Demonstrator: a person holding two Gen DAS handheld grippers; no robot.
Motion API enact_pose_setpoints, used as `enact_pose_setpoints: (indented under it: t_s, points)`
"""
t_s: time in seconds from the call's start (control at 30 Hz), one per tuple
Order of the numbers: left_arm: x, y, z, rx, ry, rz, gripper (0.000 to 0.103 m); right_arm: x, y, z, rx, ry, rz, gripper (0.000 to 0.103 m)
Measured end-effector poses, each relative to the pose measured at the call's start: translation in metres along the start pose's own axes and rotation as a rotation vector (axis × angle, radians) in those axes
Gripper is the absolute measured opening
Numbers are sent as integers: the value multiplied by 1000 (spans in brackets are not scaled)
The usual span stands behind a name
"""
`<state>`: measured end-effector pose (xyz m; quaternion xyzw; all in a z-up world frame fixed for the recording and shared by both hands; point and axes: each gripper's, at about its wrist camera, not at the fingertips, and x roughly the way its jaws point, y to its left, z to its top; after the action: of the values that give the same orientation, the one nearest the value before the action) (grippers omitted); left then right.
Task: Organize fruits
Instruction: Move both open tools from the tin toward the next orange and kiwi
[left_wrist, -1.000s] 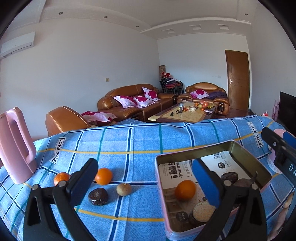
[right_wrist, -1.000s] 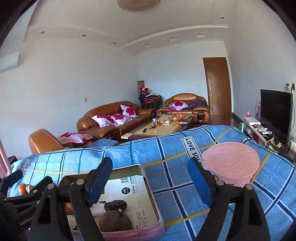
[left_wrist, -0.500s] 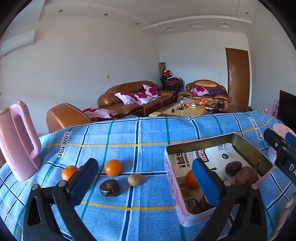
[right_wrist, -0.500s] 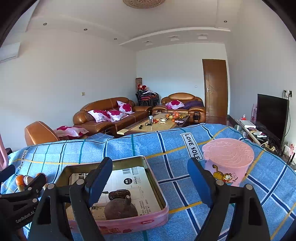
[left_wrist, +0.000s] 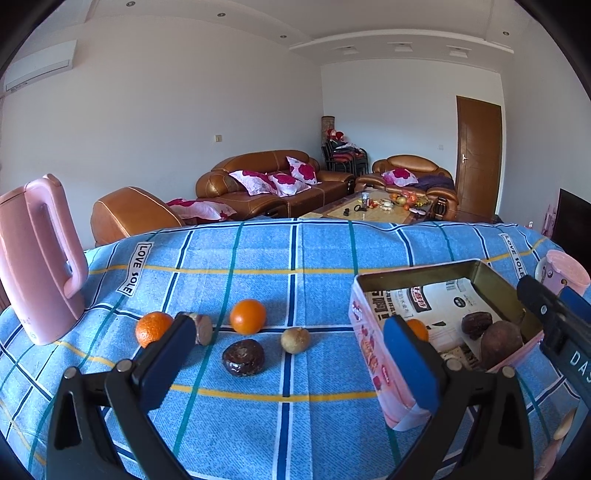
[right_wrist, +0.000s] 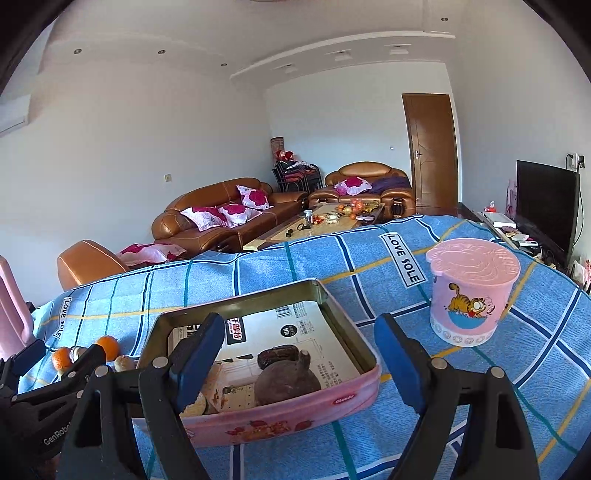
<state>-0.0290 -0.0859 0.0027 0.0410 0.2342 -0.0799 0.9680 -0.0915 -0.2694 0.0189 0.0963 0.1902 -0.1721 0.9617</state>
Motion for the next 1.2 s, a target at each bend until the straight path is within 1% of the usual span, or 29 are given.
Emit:
enact_pose_setpoints:
  t_s: [0.1, 0.37, 0.53, 0.77, 0.87, 0.93, 1.0, 1.07, 1.17, 1.2]
  points:
    - [1, 8, 0, 7, 3, 16, 103, 0, 11, -2, -7, 14, 20, 85]
    - [5, 40, -1, -17, 22, 47, 103, 3, 51, -9, -35, 47, 64, 85]
    - [9, 64, -1, -22, 28, 86, 103, 5, 79, -14, -61, 58, 94, 85]
    - [21, 111, -3, -91, 88, 117, 103, 7, 120, -20, -118, 83, 143, 85]
    - [29, 136, -6, -149, 130, 121, 103, 9, 135, -23, -141, 101, 168, 85]
    - [34, 151, -8, -182, 157, 149, 103, 13, 146, -25, -162, 126, 185, 85]
    - [39, 166, -8, -196, 177, 205, 103, 18, 157, -27, -180, 153, 209, 85]
    - [41, 181, -7, -222, 190, 242, 103, 23, 167, -30, -196, 185, 235, 84]
    - [41, 206, -9, -288, 202, 256, 102, 31, 183, -35, -228, 242, 265, 84]
    - [41, 212, -9, -303, 202, 256, 100, 34, 187, -37, -236, 260, 274, 82]
